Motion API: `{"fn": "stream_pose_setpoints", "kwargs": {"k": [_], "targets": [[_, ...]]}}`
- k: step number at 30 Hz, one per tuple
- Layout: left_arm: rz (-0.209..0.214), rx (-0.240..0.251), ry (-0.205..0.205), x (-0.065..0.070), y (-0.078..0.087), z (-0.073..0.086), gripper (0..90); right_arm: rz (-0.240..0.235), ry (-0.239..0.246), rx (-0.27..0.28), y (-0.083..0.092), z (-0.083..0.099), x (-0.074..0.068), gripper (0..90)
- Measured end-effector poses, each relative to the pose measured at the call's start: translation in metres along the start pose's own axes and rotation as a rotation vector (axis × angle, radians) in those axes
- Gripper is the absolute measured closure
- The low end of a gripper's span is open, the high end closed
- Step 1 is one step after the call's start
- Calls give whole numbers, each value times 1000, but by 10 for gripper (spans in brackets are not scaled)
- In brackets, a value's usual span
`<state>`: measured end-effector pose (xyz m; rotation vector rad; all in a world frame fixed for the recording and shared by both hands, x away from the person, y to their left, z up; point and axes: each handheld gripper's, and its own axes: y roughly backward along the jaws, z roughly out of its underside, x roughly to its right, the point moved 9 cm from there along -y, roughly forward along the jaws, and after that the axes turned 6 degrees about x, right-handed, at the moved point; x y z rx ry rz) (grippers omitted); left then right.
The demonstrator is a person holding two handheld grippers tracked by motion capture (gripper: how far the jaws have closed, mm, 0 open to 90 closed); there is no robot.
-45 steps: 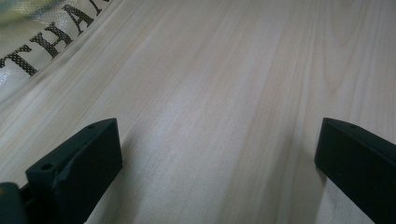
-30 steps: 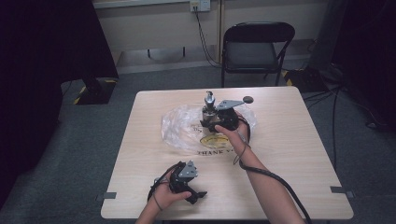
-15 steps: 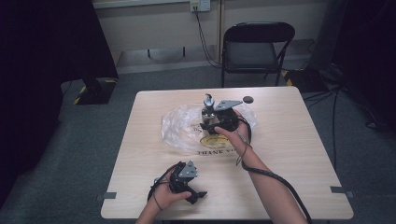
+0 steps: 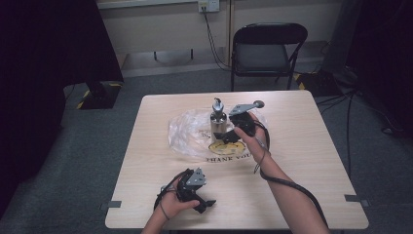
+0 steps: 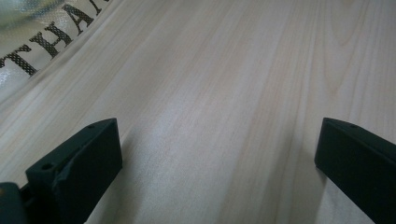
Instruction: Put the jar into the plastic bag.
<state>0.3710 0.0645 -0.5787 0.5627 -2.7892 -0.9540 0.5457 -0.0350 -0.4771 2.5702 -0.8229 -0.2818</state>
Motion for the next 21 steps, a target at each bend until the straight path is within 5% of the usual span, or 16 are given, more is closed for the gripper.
{"fn": "stream_pose_setpoints", "kwargs": {"k": [11,21], "targets": [[0,0,0,0,0,0,0,4,-11,0,21,5,3,9],[0,0,-1,0,0,0,0,1,33,-6,42,12,0,9]]}}
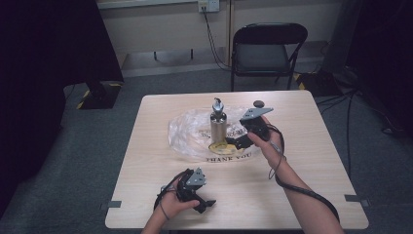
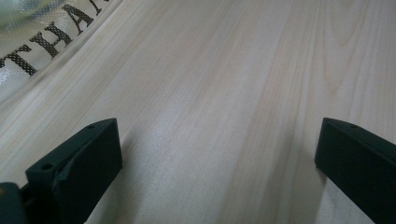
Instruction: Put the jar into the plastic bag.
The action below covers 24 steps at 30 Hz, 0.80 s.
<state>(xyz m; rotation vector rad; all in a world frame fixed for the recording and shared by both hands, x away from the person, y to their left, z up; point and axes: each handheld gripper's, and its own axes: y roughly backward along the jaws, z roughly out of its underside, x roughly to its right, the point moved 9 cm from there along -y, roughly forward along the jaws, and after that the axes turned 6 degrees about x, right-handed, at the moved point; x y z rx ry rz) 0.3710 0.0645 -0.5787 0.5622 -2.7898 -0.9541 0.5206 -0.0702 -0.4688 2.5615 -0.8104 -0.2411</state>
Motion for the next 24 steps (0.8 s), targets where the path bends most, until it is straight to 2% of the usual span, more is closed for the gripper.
{"fn": "stream_pose_setpoints", "kwargs": {"k": [13,24], "targets": [[0,0,1,0,0,0,0,-1,30,-5,30,3,-1,9],[0,0,0,0,0,0,0,-9,27,1,49,11,0,10]]}}
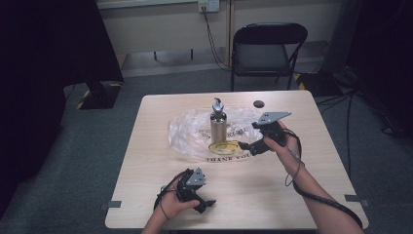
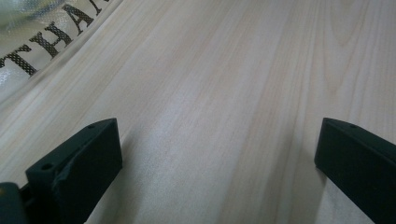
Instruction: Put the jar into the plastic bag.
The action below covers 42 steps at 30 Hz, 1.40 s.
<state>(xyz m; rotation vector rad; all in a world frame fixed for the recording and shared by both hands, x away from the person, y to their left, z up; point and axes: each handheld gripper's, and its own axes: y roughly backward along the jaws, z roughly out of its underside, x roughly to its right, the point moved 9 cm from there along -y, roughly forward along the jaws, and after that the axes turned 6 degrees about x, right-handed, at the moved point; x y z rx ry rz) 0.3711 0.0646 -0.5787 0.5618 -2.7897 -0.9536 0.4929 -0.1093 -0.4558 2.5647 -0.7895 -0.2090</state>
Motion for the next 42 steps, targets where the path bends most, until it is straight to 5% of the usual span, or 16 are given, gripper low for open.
{"fn": "stream_pose_setpoints", "kwargs": {"k": [42], "targets": [[0,0,0,0,0,0,0,30,-15,-21,58,58,8,11]]}}
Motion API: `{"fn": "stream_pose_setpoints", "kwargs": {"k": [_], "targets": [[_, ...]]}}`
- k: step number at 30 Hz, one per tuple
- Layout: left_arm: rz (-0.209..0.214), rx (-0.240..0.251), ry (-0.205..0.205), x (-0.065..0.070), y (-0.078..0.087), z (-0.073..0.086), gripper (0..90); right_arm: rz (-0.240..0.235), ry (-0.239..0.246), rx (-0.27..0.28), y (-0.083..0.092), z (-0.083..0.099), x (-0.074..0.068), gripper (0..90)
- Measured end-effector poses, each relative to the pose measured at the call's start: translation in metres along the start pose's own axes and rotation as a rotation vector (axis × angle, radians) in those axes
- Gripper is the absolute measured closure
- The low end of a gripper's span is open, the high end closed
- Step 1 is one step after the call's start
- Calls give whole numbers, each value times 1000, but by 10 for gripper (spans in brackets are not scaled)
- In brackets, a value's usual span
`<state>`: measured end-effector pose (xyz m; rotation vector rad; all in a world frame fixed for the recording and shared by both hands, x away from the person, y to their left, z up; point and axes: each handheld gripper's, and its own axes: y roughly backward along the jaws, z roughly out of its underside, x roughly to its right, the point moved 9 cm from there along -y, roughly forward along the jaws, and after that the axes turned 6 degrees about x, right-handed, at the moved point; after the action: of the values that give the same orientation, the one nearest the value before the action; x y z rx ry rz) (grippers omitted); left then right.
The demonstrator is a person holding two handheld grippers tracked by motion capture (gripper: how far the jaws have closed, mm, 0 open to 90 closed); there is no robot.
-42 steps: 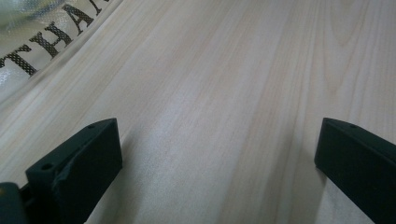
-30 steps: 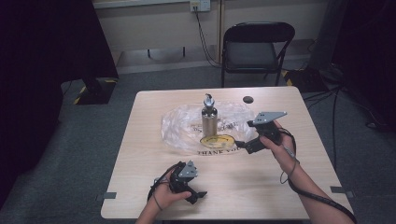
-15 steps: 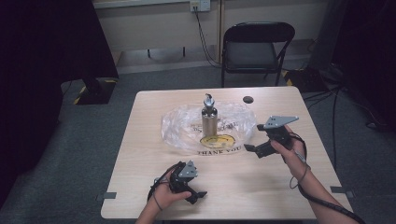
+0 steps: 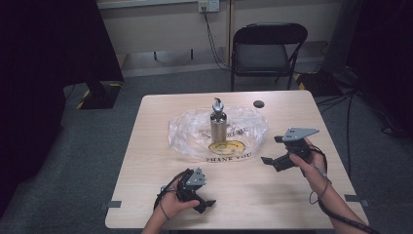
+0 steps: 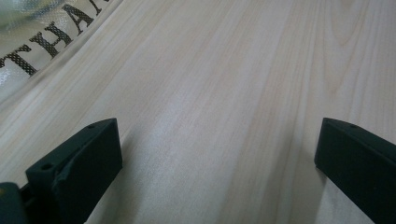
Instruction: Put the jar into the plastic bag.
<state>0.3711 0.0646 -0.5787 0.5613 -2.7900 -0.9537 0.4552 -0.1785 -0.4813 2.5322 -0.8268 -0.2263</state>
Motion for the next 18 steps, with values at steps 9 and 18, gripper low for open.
{"fn": "stream_pose_setpoints", "kwargs": {"k": [9,18], "targets": [[0,0,0,0,0,0,0,8,-7,-13,5,13,1,12],[0,0,0,0,0,0,0,20,-17,-19,12,24,3,13]]}}
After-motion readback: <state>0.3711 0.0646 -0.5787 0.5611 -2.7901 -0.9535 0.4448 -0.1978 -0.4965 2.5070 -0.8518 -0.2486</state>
